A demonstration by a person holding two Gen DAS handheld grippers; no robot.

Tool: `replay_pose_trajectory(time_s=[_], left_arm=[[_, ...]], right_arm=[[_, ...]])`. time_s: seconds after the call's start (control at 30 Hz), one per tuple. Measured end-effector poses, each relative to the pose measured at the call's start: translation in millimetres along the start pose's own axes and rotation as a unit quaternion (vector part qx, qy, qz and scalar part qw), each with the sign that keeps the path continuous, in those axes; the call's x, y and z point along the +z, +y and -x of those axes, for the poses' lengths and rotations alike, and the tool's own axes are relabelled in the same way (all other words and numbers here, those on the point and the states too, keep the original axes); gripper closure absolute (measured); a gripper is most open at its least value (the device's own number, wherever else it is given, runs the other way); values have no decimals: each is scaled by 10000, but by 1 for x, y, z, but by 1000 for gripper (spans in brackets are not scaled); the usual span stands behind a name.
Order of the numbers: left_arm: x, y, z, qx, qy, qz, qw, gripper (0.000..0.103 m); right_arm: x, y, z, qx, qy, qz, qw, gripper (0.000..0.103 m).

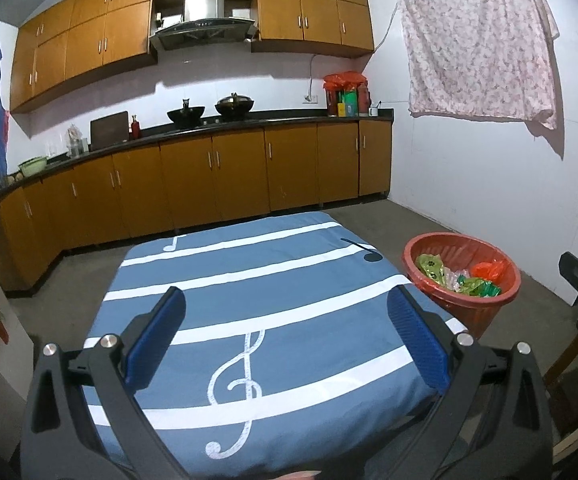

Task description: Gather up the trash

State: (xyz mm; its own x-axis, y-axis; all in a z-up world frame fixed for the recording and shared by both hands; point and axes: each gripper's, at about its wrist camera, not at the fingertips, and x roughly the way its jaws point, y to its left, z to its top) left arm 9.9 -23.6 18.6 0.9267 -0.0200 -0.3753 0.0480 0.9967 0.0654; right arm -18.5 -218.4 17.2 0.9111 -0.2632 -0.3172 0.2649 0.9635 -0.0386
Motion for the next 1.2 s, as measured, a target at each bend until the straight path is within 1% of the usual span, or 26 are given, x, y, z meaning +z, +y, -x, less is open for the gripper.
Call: replay_pose_trajectory(time_s=[0.27, 0.97, 1.2], left_arm=[[-5, 4, 10, -19, -9, 102, 9999, 4], [-10, -1, 14, -238, 74, 159, 9996, 4], [-10, -3, 13, -254, 90, 158, 9995, 4]], right_arm=[[-1, 9, 15, -45, -172, 156, 9997, 3], [-6, 2, 14, -92, 57, -9, 9999, 3], [-6, 2, 14, -92, 80, -13, 9999, 3]])
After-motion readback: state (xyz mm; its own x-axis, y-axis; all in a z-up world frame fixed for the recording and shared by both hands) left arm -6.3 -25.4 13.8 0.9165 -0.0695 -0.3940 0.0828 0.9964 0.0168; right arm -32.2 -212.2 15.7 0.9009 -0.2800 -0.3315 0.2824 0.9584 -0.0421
